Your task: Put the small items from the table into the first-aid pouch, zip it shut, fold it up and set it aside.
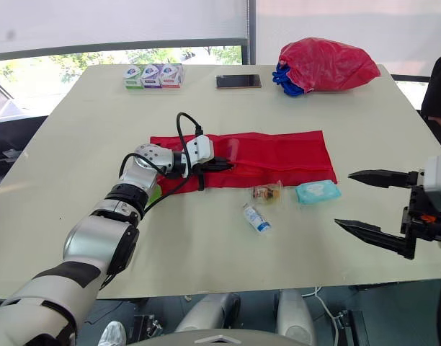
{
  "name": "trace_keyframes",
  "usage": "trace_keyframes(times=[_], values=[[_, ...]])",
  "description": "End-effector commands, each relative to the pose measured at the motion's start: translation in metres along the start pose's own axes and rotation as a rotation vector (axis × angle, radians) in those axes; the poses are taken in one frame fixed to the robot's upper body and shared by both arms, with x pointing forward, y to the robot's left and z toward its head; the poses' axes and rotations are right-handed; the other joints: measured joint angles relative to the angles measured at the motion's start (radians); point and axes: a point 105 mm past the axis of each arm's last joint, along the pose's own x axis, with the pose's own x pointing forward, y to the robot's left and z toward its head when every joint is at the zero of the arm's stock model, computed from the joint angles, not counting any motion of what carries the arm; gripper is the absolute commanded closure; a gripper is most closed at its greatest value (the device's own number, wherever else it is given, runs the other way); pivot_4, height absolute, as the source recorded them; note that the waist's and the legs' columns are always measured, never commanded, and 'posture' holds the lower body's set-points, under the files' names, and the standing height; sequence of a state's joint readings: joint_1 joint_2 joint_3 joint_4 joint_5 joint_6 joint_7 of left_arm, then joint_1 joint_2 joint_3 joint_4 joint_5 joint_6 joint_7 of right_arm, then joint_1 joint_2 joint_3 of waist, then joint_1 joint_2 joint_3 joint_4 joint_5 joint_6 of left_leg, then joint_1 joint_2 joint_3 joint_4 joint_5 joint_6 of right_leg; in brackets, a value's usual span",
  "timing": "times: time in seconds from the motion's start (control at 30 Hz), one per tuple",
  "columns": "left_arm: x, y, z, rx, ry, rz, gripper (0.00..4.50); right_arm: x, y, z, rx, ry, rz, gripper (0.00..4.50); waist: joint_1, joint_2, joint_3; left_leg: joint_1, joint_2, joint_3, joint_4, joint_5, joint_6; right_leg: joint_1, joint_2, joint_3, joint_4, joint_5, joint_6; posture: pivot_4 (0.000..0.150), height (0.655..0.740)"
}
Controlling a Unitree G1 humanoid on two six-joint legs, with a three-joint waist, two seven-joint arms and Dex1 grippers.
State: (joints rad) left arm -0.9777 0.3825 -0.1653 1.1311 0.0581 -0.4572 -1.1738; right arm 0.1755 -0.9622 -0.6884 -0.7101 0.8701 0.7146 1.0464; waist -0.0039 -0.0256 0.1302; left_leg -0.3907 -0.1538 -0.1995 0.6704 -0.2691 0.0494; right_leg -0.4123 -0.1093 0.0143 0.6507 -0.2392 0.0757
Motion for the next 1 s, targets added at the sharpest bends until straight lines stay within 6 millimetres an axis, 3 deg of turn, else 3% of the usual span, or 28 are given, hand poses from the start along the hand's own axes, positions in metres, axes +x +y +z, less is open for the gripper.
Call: trace_keyframes(times=[0.03, 0.17, 0.53, 0.7, 0.77, 0.8, 0.9, 0.93, 1.0], values=[[-0.003, 0.009, 0.01, 0.042, -0.012, 0.018, 4.5, 0.017, 0.01, -0.008, 0.018, 0.009, -0.027, 0.05, 0.0, 0.0, 0.0, 0.0, 0.0, 0.0, 0.0, 0.0, 0.0, 0.0, 0.0, 0.0, 0.0, 0.0, 0.0, 0.15, 0.74], [-0.002, 0.008, 0.01, 0.048, -0.011, 0.012, 4.5, 0.046, 0.03, -0.03, 0.088, 0.039, -0.011, 0.05, 0.0, 0.0, 0.0, 0.0, 0.0, 0.0, 0.0, 0.0, 0.0, 0.0, 0.0, 0.0, 0.0, 0.0, 0.0, 0.15, 0.74], [0.006, 0.007, 0.017, 0.057, -0.027, 0.0, 4.5, 0.133, 0.047, -0.081, 0.159, 0.127, -0.038, 0.05, -0.001, -0.002, -0.001, 0.001, -0.001, 0.0, 0.0, 0.0, 0.0, 0.0, 0.004, 0.0, 0.001, 0.0, 0.0, 0.15, 0.74], [0.006, 0.008, 0.02, 0.061, -0.032, -0.002, 4.5, 0.146, 0.047, -0.093, 0.167, 0.176, -0.025, 0.05, -0.001, -0.002, -0.001, 0.001, -0.001, 0.0, 0.001, 0.0, 0.0, 0.0, 0.004, 0.0, 0.0, 0.0, 0.0, 0.15, 0.74], [0.006, 0.009, 0.02, 0.062, -0.03, 0.0, 4.5, 0.148, 0.048, -0.09, 0.165, 0.163, -0.014, 0.58, -0.002, -0.002, -0.001, 0.001, -0.001, -0.001, 0.001, 0.0, 0.0, 0.0, 0.004, 0.0, 0.001, 0.0, 0.0, 0.15, 0.74], [0.005, 0.009, 0.019, 0.061, -0.03, 0.001, 4.5, 0.148, 0.049, -0.091, 0.163, 0.168, -0.005, 0.58, -0.003, -0.002, -0.001, 0.001, -0.001, -0.001, 0.001, 0.0, 0.0, 0.0, 0.004, -0.001, 0.001, 0.0, 0.0, 0.15, 0.74], [0.005, 0.009, 0.019, 0.06, -0.031, 0.001, 4.5, 0.147, 0.05, -0.092, 0.149, 0.185, 0.011, 1.97, -0.005, -0.002, -0.001, 0.001, -0.001, -0.001, 0.001, 0.0, 0.0, 0.0, 0.004, -0.001, 0.001, 0.0, 0.0, 0.15, 0.74], [0.006, 0.008, 0.019, 0.06, -0.032, 0.001, 4.5, 0.147, 0.05, -0.09, 0.149, 0.181, 0.013, 2.87, -0.005, -0.002, -0.001, 0.001, -0.001, -0.001, 0.001, 0.0, 0.0, 0.0, 0.004, -0.001, 0.001, 0.0, 0.0, 0.15, 0.74], [0.006, 0.008, 0.019, 0.059, -0.033, 0.002, 4.5, 0.146, 0.049, -0.085, 0.157, 0.166, 0.013, 3.38, -0.006, -0.002, -0.001, 0.001, -0.001, -0.001, 0.001, 0.0, 0.0, 0.0, 0.004, -0.001, 0.001, 0.0, 0.0, 0.15, 0.74]])
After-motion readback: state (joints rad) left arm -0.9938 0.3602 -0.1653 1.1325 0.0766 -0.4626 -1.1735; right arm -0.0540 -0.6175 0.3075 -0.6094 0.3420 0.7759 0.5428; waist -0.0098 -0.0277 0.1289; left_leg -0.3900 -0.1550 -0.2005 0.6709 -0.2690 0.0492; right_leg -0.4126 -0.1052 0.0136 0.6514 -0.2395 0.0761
